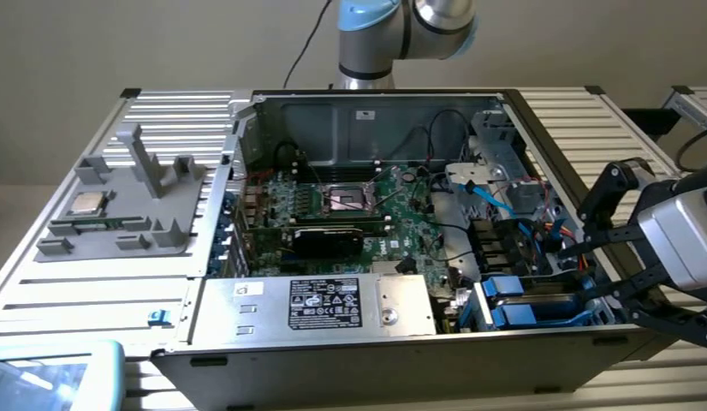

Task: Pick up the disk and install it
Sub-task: 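Insert the first disk wire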

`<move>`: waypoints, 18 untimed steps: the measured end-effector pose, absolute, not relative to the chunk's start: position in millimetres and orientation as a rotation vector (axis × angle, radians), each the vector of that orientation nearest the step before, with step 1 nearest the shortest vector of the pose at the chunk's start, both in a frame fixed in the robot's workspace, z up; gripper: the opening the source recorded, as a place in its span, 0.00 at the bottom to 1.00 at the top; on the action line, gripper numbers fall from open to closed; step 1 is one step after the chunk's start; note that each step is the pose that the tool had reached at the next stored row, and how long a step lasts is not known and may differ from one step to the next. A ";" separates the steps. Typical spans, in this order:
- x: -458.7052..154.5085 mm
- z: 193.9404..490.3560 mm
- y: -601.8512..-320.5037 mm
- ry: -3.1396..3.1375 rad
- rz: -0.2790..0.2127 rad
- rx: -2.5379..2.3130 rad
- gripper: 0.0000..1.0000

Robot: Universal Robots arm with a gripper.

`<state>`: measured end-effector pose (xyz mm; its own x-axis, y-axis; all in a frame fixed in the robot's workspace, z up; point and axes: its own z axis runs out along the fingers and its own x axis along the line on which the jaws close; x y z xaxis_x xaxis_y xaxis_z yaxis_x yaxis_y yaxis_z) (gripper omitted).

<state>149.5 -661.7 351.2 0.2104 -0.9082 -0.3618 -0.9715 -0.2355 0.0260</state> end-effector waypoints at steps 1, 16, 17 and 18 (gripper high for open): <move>149.5 351.0 -661.9 1.796 0.453 -2.272 0.44; 152.6 337.8 -661.7 1.781 0.471 -2.284 0.44; 153.1 337.5 -661.7 1.777 0.475 -2.286 0.44; 153.4 337.3 -661.6 1.774 0.477 -2.287 0.44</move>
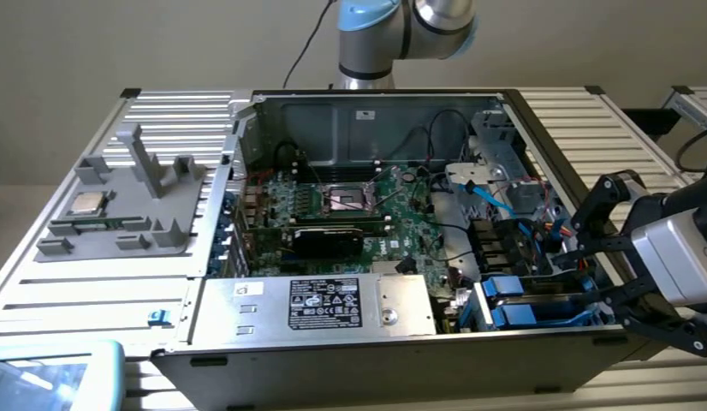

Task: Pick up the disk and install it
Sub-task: 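Insert the first disk wire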

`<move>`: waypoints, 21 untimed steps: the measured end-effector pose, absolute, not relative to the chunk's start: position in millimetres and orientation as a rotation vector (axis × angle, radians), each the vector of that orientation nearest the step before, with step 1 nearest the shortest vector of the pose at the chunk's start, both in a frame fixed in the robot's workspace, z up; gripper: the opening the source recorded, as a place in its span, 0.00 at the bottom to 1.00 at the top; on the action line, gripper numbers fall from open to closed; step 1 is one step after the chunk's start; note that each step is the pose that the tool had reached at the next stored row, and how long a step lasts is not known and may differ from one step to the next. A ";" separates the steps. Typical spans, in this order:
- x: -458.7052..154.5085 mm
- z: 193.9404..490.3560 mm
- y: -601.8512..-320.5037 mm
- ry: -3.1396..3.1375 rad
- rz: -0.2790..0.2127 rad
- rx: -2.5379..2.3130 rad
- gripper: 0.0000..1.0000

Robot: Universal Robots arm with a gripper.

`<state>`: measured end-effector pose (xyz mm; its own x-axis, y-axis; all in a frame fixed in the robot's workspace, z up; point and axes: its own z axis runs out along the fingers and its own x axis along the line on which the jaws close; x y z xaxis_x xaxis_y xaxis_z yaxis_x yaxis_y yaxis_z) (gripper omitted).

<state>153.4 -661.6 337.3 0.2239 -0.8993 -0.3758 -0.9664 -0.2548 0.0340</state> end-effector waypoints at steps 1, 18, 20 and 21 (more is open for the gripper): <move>153.4 336.9 -661.4 1.772 0.479 -2.289 0.44; 158.5 331.8 -660.0 1.742 0.502 -2.292 0.34; 158.5 331.7 -660.1 1.742 0.502 -2.292 0.34; 158.5 331.6 -660.1 1.742 0.502 -2.292 0.34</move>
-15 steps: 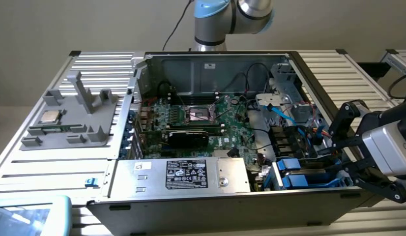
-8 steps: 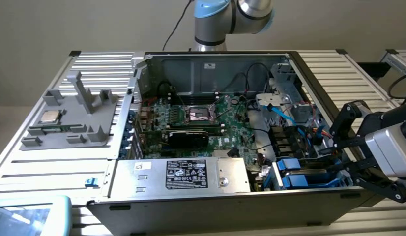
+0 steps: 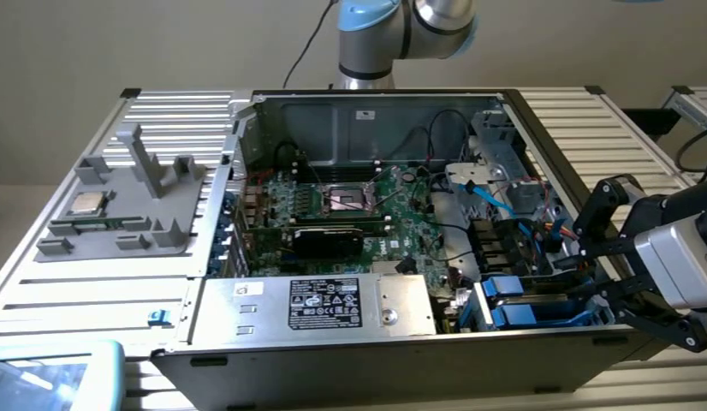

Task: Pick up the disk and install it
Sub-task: 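Insert the first disk wire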

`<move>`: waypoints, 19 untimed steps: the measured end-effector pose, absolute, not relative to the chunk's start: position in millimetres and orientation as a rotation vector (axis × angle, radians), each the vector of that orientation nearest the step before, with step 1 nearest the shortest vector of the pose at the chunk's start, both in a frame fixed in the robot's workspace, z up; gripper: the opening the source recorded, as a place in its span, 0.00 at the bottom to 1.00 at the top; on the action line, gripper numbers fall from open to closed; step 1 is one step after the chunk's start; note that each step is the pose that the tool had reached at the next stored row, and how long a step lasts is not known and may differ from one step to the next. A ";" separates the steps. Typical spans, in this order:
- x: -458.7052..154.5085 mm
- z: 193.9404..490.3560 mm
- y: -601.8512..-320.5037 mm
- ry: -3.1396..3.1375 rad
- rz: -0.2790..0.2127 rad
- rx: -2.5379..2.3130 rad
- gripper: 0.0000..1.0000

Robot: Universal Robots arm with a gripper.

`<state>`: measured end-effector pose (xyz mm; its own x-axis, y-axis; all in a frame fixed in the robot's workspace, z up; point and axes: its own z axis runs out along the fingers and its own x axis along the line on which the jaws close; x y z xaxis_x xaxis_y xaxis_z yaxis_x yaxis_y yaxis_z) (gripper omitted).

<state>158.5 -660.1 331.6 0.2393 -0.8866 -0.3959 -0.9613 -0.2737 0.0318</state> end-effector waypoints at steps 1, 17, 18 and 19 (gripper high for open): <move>158.5 331.6 -660.1 1.742 0.502 -2.292 0.34; 158.7 330.5 -660.1 1.710 0.508 -2.322 0.34; 159.0 330.4 -660.0 1.704 0.509 -2.327 0.34; 159.3 330.4 -659.9 1.698 0.510 -2.332 0.34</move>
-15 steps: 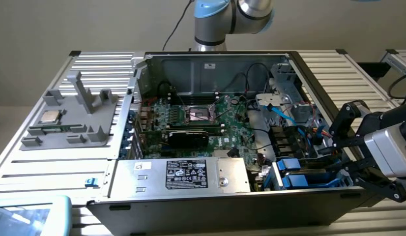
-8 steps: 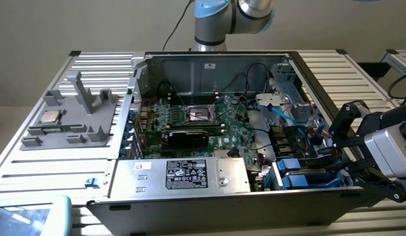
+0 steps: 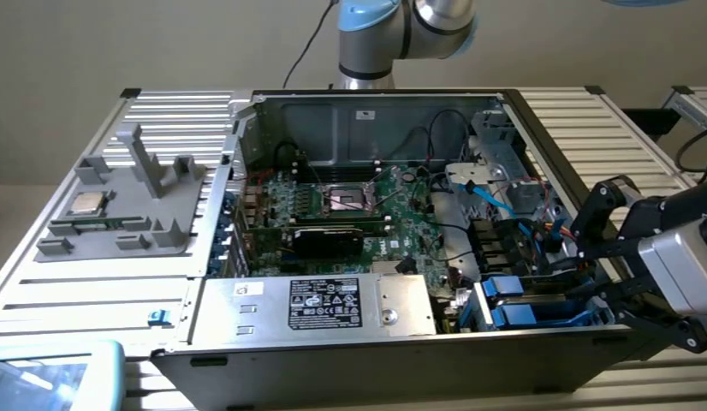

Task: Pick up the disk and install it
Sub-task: 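Insert the first disk wire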

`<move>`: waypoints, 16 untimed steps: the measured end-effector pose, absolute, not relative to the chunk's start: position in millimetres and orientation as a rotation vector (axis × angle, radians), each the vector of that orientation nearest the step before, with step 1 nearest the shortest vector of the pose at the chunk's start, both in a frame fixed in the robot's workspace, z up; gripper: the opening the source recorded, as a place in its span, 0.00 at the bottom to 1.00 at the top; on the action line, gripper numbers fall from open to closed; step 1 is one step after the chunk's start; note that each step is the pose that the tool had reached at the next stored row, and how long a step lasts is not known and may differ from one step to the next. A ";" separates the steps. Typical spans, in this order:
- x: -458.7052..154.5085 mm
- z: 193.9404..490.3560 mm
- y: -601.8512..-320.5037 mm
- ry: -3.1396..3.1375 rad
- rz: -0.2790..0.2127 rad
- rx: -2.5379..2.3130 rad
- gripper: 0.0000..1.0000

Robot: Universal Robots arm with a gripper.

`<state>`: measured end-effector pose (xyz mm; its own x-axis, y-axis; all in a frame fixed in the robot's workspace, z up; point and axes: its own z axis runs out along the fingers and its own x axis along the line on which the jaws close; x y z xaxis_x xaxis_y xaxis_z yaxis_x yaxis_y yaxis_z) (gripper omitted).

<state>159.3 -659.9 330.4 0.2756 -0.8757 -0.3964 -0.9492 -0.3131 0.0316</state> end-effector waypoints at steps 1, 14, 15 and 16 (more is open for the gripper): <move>159.5 330.5 -659.9 1.692 0.511 -2.336 0.34; 165.6 329.8 -658.8 1.652 0.523 -2.358 0.34; 165.6 329.7 -658.8 1.650 0.524 -2.359 0.34; 165.6 329.6 -658.7 1.649 0.524 -2.360 0.34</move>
